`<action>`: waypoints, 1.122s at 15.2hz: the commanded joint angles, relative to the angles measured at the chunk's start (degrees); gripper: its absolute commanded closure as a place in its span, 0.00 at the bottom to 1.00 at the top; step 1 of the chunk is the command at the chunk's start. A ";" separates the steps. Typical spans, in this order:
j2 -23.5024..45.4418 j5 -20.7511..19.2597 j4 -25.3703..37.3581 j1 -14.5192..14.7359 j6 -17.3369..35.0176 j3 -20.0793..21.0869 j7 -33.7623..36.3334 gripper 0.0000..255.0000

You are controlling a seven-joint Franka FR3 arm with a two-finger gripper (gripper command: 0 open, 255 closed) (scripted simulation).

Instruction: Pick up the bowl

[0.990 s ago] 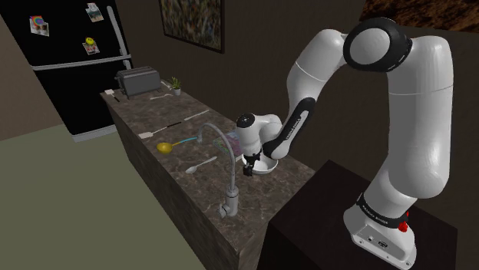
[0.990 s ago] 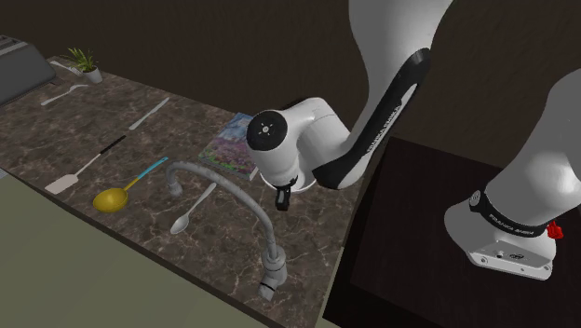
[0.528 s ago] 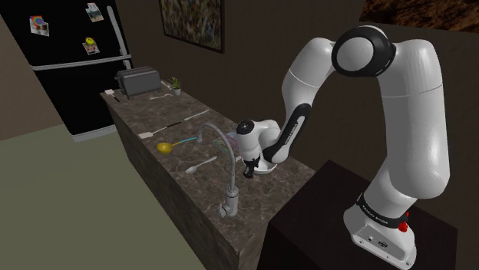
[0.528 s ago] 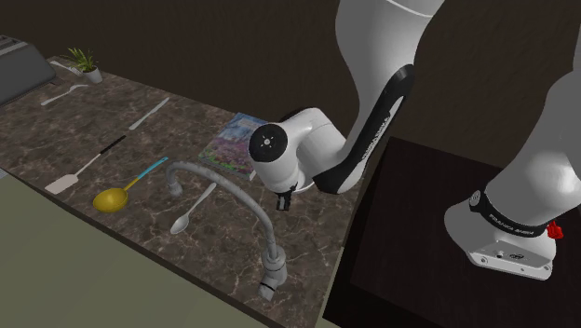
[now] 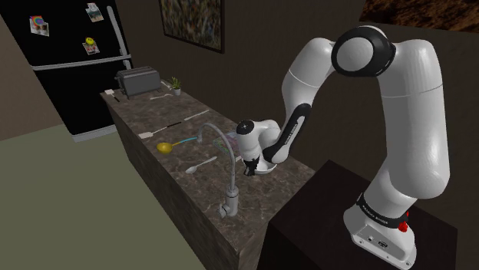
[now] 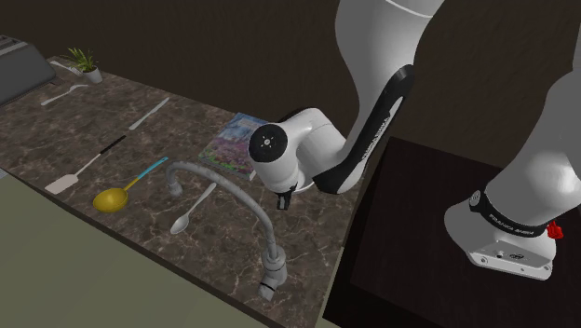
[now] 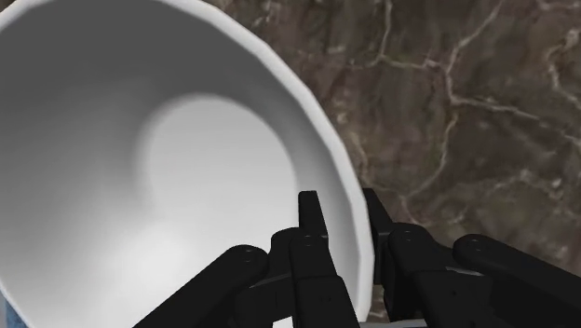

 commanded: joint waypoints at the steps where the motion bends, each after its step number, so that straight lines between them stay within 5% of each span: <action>1: 0.05 -0.01 -0.05 0.00 0.02 -0.02 0.04 1.00; 17: -12.34 9.69 -4.42 -3.55 -6.44 5.16 -9.46 1.00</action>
